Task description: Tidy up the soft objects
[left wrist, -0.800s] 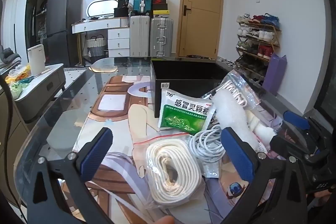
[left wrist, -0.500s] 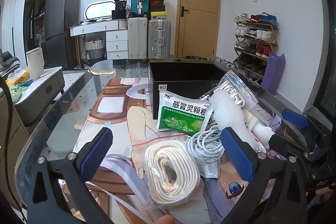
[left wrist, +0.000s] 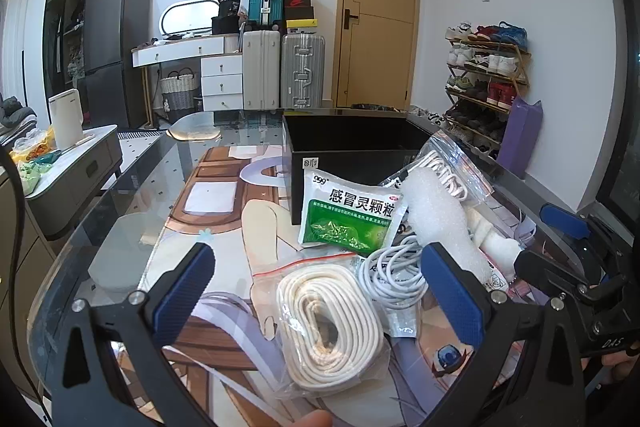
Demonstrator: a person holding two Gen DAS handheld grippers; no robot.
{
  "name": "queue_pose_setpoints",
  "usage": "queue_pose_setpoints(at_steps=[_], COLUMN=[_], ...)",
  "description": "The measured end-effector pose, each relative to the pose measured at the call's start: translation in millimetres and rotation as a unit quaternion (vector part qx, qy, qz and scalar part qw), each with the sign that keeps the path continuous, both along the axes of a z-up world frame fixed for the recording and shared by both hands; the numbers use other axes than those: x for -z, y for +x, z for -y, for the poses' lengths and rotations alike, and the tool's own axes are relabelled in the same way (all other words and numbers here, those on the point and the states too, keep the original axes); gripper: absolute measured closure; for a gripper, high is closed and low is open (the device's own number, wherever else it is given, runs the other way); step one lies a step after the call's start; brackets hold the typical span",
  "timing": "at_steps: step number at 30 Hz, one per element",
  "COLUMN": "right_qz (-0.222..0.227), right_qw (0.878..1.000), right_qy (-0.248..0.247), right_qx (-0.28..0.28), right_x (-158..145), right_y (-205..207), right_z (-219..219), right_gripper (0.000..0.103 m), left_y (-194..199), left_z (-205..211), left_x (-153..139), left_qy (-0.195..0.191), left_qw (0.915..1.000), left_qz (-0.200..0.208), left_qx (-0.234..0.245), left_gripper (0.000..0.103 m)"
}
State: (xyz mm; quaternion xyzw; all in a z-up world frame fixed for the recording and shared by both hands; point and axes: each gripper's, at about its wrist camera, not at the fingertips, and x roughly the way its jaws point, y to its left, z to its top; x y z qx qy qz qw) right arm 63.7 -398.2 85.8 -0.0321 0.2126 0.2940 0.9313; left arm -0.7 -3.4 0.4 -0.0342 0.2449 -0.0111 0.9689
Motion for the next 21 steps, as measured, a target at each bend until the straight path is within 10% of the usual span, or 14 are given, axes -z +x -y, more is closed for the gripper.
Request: queue_pose_setpoints(at_steps=[21], right_qz=[0.004], right_qw=[1.0], right_qy=[-0.005], right_qx=[0.003], right_x=[0.6], right_y=[1.3], right_z=[0.9], right_gripper=[0.0], left_y=[3.1], left_z=[-8.6], left_x=[5.2], left_qy=[0.007], left_qw=[0.9999], left_qz=[-0.011], left_qx=[0.01], left_gripper=[0.0])
